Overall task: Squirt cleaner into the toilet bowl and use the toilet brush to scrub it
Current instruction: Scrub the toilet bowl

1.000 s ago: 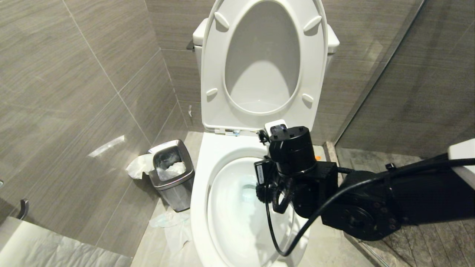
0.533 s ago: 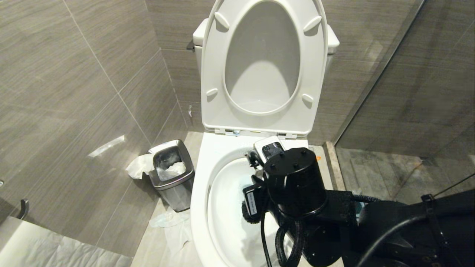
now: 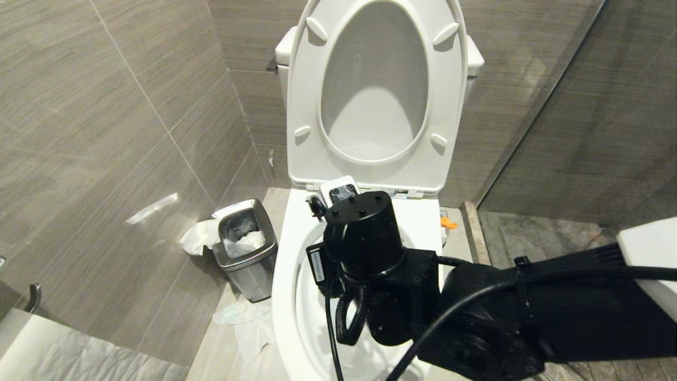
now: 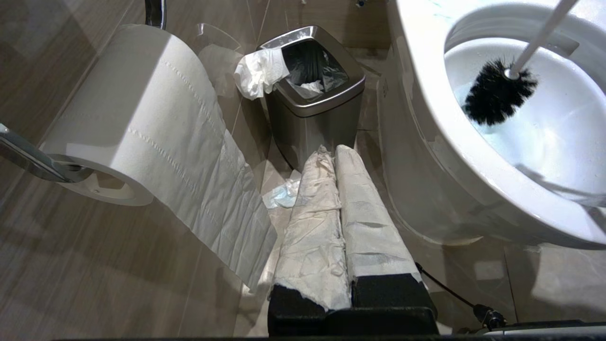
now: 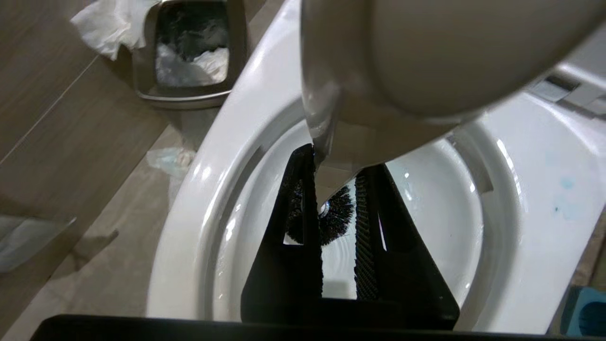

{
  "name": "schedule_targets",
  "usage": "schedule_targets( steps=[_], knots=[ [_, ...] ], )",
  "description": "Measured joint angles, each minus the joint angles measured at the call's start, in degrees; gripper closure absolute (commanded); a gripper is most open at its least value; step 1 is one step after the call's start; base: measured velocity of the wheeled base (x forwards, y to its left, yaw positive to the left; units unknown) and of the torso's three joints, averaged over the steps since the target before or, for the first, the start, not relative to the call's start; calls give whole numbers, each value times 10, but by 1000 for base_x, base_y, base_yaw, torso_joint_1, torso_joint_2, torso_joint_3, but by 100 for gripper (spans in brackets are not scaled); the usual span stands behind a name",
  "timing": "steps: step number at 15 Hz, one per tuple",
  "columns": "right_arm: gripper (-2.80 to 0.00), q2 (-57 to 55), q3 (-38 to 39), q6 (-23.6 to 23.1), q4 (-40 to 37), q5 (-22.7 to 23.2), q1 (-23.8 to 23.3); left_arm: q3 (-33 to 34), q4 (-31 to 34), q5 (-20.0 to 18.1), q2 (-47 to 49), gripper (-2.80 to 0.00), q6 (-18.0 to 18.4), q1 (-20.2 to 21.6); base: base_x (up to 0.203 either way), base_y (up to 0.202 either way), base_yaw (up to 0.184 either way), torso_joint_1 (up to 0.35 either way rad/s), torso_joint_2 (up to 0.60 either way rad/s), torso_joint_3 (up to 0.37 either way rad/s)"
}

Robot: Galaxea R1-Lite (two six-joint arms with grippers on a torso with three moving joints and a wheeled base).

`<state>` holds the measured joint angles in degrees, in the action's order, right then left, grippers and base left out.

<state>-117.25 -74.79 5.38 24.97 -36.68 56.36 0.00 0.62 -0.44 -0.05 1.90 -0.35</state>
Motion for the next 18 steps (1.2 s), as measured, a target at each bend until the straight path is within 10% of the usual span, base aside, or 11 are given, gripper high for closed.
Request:
schedule_targets(
  steps=[11,18],
  knots=[
    [0,26,55,-20,-1,20,-101,0,0,0,0,0,0,0,0,0,0,0,0,0],
    [0,112,170,28,0,22,-15,0,0,0,0,0,0,0,0,0,0,0,0,0]
  ],
)
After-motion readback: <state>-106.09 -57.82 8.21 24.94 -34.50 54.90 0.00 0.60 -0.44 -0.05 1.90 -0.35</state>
